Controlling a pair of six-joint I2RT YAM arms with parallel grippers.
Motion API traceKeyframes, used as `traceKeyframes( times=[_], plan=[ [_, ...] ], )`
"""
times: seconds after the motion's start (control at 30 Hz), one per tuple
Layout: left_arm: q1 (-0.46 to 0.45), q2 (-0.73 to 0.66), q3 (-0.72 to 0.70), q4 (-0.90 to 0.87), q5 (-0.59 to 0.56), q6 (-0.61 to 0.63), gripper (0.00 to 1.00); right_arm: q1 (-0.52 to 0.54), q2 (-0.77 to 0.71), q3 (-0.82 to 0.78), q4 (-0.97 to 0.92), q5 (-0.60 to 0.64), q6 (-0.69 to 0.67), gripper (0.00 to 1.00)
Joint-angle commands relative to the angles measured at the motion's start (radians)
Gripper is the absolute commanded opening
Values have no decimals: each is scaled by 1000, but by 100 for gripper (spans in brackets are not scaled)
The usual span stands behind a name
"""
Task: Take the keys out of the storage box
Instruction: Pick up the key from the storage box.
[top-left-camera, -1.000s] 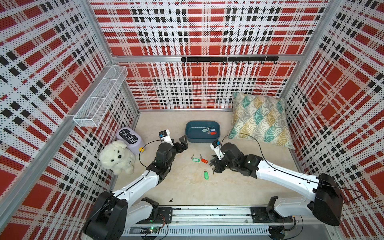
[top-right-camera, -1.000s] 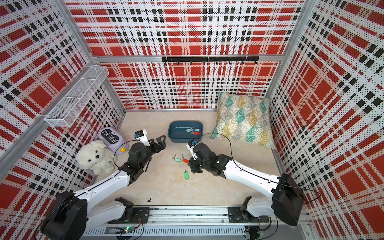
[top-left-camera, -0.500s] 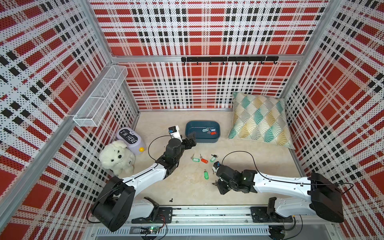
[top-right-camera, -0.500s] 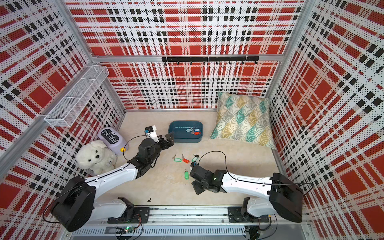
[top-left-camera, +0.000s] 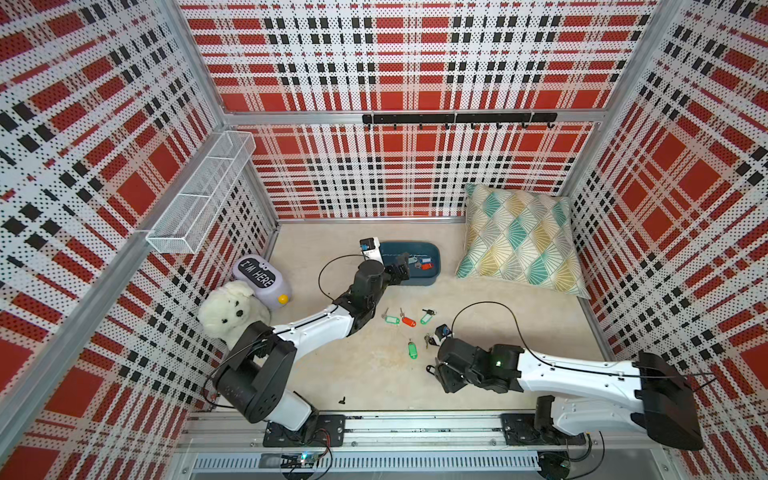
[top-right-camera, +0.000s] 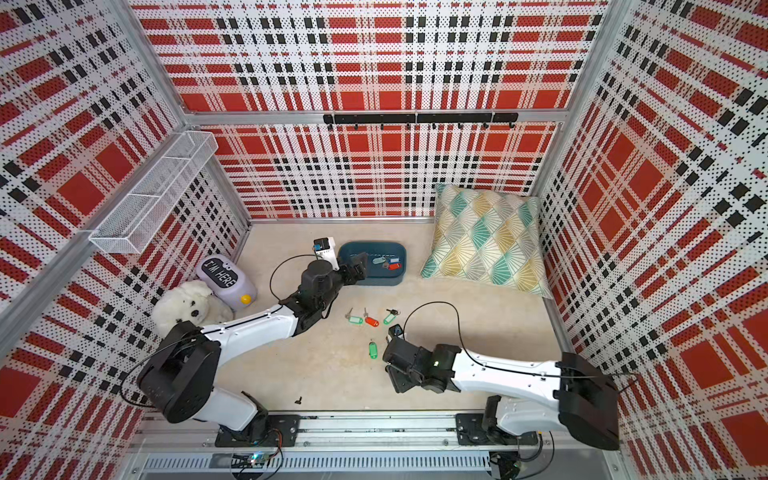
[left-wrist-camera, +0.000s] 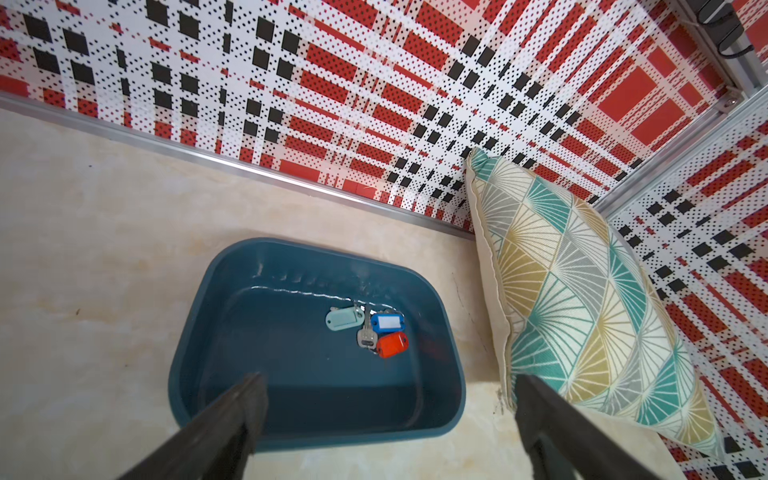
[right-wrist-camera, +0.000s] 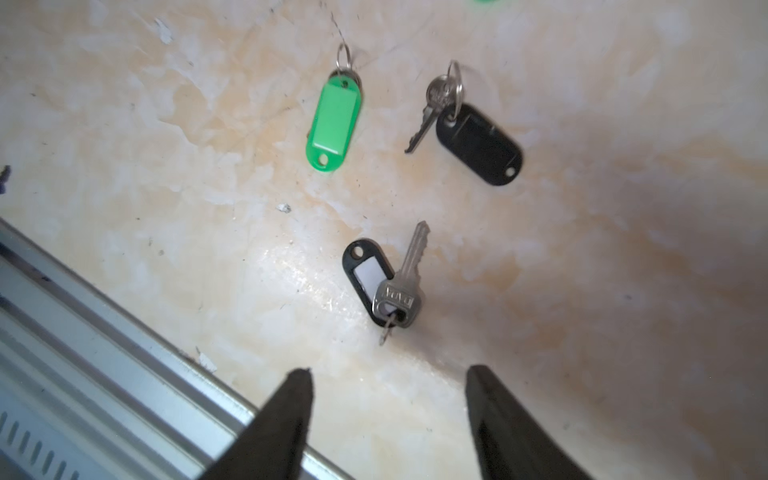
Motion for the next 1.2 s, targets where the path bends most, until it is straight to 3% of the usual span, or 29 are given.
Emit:
traceKeyframes(
  times=[0.0,0.03,0.13,0.17,0.3,0.53,1.0,1.17],
  plan=[
    [-11,78,110,-83,-31,55,99,5,-140,81,-22,196,-71,90],
    [-15,115,164,-128,-50,62,99,0,-171,112,-7,270,-103,100],
    [-30,222,307,-252,-102,87,99,-61,-232,171,57,357,-195,100],
    [-33,251,347,-280,-107,91,100,-89,-246,174,164,420,-258,100],
    [-22,362,466,-379,-101,87,98,-242,-271,136,343,446,-312,100],
    [22,548,653,-483,-36,48,92,-465,-212,90,392,327,-296,100],
    [60,796,912,-574,108,1,81,-608,-86,82,434,207,-331,100],
    [57,858,999,-637,136,1,72,-622,-74,75,444,200,-338,100]
  ],
)
